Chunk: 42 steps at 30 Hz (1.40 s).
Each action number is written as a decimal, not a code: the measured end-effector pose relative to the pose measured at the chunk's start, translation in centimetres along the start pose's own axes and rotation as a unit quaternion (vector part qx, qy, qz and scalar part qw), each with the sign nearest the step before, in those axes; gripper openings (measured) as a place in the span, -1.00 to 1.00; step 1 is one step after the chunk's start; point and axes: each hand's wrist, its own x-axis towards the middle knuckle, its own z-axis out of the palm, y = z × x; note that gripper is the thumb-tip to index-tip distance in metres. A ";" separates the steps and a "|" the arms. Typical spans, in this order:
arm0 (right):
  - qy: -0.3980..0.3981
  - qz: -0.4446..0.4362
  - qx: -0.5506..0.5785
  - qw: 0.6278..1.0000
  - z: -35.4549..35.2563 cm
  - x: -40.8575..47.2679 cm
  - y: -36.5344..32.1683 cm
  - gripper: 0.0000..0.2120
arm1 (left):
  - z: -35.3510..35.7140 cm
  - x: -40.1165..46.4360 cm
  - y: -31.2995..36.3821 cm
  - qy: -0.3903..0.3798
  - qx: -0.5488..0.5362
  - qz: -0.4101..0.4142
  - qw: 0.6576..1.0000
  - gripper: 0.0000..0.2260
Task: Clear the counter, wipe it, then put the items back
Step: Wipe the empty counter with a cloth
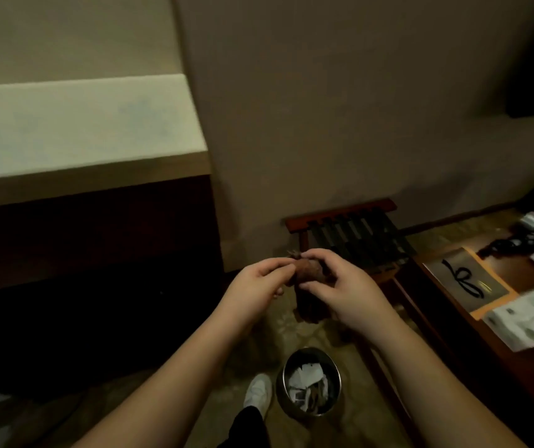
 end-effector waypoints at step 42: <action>-0.166 -0.030 0.403 0.899 30.5 14.1 -44.3 -0.80 | -50.0 -14.4 5.6 0.239 -0.050 0.113 0.963 -0.90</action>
